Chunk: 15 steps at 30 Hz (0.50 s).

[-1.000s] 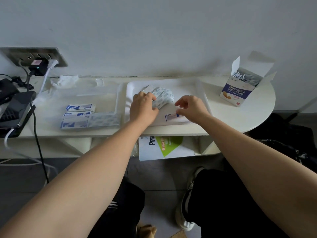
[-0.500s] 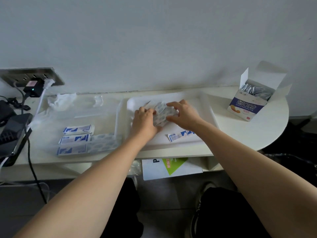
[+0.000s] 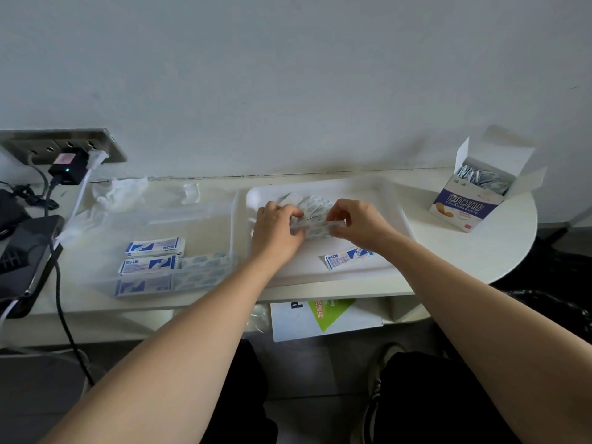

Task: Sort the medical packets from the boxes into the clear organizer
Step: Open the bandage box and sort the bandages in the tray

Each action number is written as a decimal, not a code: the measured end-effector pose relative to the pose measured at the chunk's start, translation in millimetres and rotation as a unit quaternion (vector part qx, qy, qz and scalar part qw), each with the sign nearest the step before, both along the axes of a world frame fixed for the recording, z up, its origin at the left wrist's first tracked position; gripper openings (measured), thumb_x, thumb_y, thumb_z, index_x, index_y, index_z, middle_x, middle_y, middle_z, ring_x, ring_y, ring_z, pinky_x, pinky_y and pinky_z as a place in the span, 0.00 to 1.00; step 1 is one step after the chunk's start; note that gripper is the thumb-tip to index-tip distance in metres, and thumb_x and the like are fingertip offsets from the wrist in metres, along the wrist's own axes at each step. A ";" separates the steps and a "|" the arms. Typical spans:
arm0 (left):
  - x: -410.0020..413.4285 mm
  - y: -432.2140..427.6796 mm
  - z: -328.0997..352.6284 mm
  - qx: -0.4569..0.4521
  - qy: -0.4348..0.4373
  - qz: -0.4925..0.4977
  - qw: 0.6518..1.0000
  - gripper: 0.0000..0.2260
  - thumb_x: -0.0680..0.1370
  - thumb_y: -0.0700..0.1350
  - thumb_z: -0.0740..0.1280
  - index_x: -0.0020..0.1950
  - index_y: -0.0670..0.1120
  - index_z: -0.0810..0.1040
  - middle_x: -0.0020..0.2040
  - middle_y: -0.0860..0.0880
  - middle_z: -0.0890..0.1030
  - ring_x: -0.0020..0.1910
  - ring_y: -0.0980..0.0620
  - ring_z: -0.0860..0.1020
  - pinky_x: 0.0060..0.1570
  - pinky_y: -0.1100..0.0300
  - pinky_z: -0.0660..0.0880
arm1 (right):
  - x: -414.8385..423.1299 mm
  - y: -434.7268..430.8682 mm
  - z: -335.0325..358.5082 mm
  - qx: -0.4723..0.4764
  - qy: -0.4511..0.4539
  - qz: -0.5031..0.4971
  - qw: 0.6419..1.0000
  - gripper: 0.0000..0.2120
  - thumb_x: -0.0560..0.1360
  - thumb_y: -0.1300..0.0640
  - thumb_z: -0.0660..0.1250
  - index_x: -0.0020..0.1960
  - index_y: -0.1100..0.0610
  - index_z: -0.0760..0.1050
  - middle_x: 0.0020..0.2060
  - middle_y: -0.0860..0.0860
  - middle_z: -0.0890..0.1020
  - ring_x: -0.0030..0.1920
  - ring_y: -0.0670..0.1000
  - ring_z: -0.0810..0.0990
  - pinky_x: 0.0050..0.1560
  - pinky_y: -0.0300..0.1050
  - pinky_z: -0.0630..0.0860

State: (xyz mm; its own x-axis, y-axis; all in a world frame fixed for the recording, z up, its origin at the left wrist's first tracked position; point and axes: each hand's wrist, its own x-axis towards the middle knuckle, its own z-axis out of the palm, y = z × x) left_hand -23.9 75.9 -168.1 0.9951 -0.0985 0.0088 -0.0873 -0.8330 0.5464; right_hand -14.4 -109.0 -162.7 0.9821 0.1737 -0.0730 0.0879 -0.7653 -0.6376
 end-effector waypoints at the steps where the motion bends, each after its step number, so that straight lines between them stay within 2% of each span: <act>1: -0.3 0.7 0.9 0.002 -0.001 -0.005 1.000 0.16 0.72 0.43 0.70 0.59 0.50 0.78 0.55 0.47 0.71 0.60 0.46 0.69 0.55 0.58 0.68 | -0.2 0.3 -0.4 -0.004 0.002 0.005 1.000 0.05 0.69 0.60 0.72 0.44 0.53 0.79 0.37 0.45 0.78 0.31 0.42 0.69 0.36 0.40 0.67; 4: -1.0 2.1 3.0 -0.001 0.009 -0.026 1.000 0.14 0.70 0.41 0.70 0.55 0.51 0.80 0.51 0.50 0.69 0.56 0.48 0.69 0.49 0.61 0.67 | -1.5 -0.9 4.2 0.010 -0.003 0.017 1.000 0.05 0.69 0.61 0.71 0.41 0.52 0.79 0.33 0.41 0.75 0.30 0.41 0.69 0.34 0.33 0.65; 6: -1.5 3.0 3.2 0.002 0.027 -0.043 0.999 0.14 0.69 0.39 0.70 0.53 0.51 0.80 0.51 0.49 0.72 0.53 0.48 0.73 0.49 0.59 0.70 | -2.4 -2.5 8.1 0.023 -0.008 0.022 0.999 0.06 0.69 0.62 0.71 0.40 0.52 0.78 0.32 0.41 0.75 0.29 0.39 0.69 0.32 0.30 0.65; 8: -2.1 3.3 3.0 0.005 0.041 -0.055 0.998 0.14 0.68 0.38 0.70 0.52 0.51 0.80 0.51 0.48 0.74 0.50 0.48 0.75 0.47 0.59 0.72 | -3.9 -3.8 7.2 0.009 0.005 0.036 0.999 0.08 0.68 0.63 0.71 0.39 0.50 0.77 0.34 0.42 0.76 0.30 0.40 0.70 0.32 0.30 0.65; 11: -4.4 2.3 2.9 -0.008 0.059 -0.064 0.996 0.14 0.68 0.38 0.71 0.49 0.52 0.80 0.47 0.51 0.73 0.43 0.51 0.75 0.40 0.62 0.67 | -7.1 -4.8 -1.0 -0.024 0.032 0.049 0.998 0.10 0.66 0.65 0.71 0.40 0.50 0.76 0.38 0.47 0.75 0.32 0.42 0.69 0.34 0.34 0.66; 15: -6.6 0.9 3.4 -0.025 0.068 -0.068 0.995 0.12 0.68 0.40 0.73 0.48 0.52 0.80 0.47 0.51 0.74 0.42 0.53 0.74 0.40 0.64 0.66 | -11.8 -10.1 1.1 0.017 0.021 0.032 0.999 0.09 0.67 0.66 0.72 0.39 0.52 0.77 0.36 0.44 0.74 0.31 0.43 0.70 0.32 0.31 0.67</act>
State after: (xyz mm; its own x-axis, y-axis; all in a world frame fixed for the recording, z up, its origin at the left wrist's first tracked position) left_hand -30.5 76.8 -164.6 0.9650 -0.2345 -0.1177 -0.1188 -0.7902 0.6012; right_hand -26.2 -119.0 -161.6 0.9654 0.2382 -0.1064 0.1085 -0.7374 -0.6666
